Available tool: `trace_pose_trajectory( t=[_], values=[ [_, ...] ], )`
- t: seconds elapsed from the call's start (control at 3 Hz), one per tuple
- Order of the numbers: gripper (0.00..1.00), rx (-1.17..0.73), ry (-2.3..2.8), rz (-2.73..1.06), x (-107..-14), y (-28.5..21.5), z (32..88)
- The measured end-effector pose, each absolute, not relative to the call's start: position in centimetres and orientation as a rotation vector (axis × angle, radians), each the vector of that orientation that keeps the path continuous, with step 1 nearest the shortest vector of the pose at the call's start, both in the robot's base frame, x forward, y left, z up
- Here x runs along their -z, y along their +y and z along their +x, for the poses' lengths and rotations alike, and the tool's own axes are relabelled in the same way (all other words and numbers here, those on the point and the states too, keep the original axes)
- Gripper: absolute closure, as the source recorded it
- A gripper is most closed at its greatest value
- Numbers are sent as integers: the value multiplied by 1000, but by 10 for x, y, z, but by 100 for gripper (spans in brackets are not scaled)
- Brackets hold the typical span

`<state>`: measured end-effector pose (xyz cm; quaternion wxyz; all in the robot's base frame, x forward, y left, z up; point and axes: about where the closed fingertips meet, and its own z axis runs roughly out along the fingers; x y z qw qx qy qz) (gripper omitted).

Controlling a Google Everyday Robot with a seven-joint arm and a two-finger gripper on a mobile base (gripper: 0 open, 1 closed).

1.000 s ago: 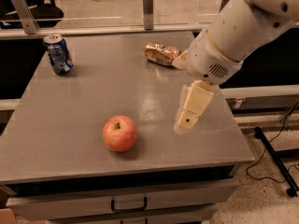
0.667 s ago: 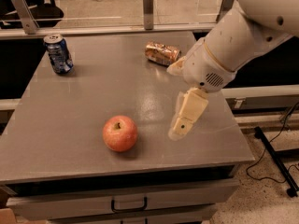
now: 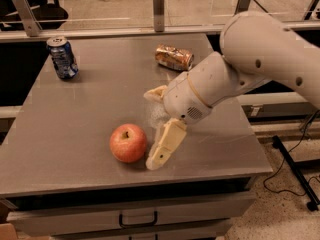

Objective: Pick apple

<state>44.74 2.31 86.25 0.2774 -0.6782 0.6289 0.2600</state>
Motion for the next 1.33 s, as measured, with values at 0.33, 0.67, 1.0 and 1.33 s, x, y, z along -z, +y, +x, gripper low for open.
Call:
trace_pose_trajectory(
  t=[0.33,0.67,1.0,1.33],
  values=[
    [0,-798,1603,-1801,-853,52,440],
    [18,-868,1562,-1772,-850,64,433],
    [42,-925,1532,-1751,-853,77,426],
    [64,-965,1545,-1723,-846,80,425]
  ],
)
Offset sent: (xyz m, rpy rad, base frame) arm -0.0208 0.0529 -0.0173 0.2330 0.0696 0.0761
